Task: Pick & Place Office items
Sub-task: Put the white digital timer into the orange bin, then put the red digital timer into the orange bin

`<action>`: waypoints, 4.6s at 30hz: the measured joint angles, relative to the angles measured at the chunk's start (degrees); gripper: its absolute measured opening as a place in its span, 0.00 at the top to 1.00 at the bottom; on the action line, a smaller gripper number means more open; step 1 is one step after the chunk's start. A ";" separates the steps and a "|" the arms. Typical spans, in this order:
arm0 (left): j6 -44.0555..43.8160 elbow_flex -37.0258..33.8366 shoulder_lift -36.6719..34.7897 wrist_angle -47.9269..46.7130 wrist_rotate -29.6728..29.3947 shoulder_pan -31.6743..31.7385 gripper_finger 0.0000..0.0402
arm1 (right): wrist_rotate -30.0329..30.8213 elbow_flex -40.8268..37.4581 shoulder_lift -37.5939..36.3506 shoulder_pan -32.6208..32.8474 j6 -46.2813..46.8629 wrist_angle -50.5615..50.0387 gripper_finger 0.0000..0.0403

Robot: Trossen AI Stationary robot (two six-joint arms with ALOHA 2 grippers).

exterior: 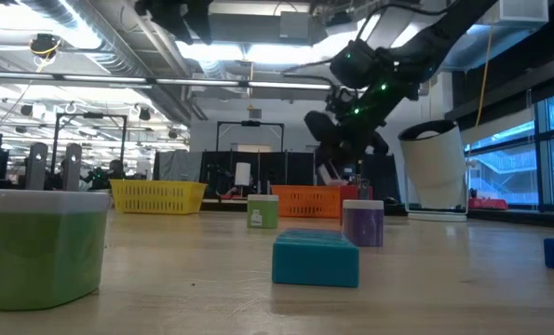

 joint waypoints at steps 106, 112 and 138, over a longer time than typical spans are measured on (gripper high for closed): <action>-2.21 0.00 0.22 -2.34 9.52 0.27 0.37 | -25.70 -2.32 1.20 66.55 15.00 -44.32 0.38; -1.72 0.00 0.22 -2.36 9.89 0.27 0.37 | -26.59 -2.32 1.25 66.54 18.08 -44.49 0.38; -1.70 0.00 0.22 -2.36 10.11 0.27 0.37 | -21.55 -1.67 1.32 69.99 18.05 -46.46 0.61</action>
